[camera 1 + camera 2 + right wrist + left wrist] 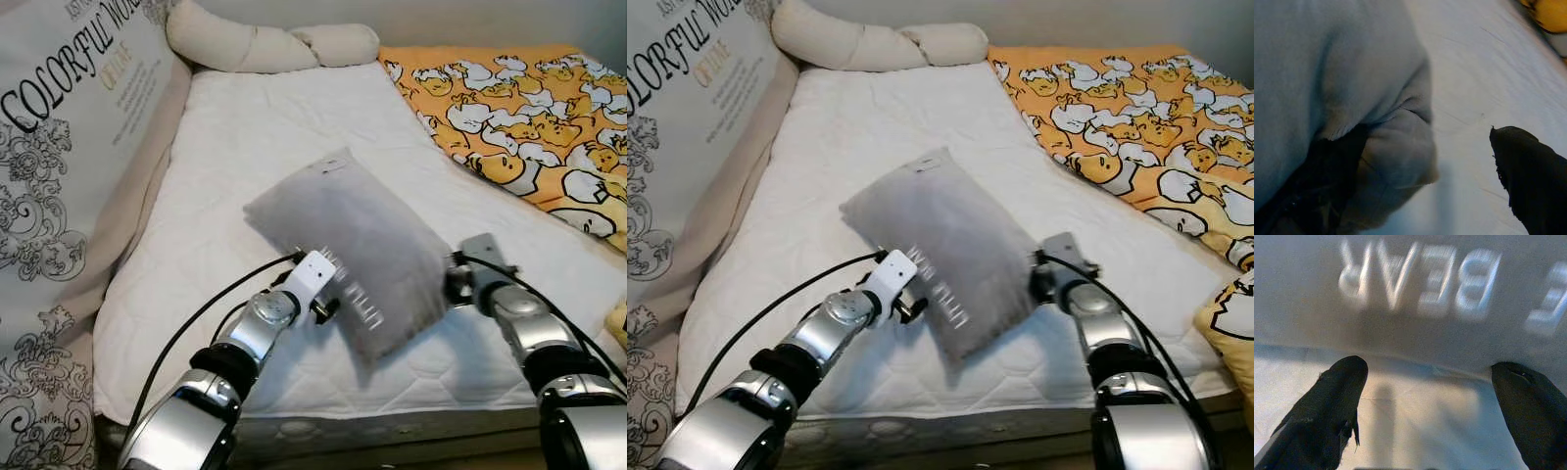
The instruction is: Clean up the room
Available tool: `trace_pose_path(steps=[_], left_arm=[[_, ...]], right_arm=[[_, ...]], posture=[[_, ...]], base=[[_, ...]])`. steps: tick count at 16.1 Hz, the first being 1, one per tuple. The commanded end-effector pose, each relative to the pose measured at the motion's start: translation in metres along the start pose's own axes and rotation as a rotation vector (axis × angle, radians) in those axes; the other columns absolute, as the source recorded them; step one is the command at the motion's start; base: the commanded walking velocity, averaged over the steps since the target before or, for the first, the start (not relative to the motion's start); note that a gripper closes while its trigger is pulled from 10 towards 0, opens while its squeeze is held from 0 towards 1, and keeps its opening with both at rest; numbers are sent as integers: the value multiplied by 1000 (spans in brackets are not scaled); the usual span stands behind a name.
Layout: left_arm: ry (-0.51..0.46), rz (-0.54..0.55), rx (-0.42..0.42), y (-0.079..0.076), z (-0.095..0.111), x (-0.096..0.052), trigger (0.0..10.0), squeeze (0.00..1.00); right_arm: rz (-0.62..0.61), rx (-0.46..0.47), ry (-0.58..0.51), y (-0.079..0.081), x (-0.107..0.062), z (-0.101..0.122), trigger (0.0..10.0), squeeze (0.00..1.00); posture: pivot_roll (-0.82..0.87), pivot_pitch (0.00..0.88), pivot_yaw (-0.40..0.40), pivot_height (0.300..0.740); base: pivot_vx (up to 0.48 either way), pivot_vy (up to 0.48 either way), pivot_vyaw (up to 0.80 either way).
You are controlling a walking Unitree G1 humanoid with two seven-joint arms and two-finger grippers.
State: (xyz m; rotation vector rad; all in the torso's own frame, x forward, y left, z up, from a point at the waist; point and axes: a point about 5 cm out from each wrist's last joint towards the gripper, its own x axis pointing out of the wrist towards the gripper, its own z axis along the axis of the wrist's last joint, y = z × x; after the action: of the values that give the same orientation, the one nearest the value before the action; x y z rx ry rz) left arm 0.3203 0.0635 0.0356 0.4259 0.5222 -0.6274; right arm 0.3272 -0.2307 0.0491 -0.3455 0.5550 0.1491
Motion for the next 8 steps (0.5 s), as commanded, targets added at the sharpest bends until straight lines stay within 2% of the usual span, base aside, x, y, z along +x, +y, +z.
trace_pose_path(steps=[1, 2, 5, 7, 8], left_arm=[[-33, -14, 10, -1, 10, 2, 10000, 0], [-51, -27, -25, -5, 17, 5, 10000, 0], [-84, -40, -148, -5, 25, 7, 10000, 0], [-98, -44, -178, -3, 27, 6, 10000, 0], [-130, -14, -244, 11, 31, 4, 10000, 0]], right_arm=[[112, -17, -36, 14, 2, 10, 10000, 0], [210, -22, -52, 25, 2, 15, 10000, 0], [373, 6, -96, 46, -1, 26, 10000, 0], [403, 28, -119, 51, -2, 31, 10000, 0], [468, 71, -159, 63, -5, 42, 10000, 0]], posture=[[-42, 0, 30, 740], [-43, 0, 29, 740], [-40, 0, 26, 740], [-40, 0, 25, 740], [-34, 0, 23, 740]], base=[[0, 0, 0], [0, 0, 0], [0, 0, 0], [0, 0, 0], [0, 0, 0]])
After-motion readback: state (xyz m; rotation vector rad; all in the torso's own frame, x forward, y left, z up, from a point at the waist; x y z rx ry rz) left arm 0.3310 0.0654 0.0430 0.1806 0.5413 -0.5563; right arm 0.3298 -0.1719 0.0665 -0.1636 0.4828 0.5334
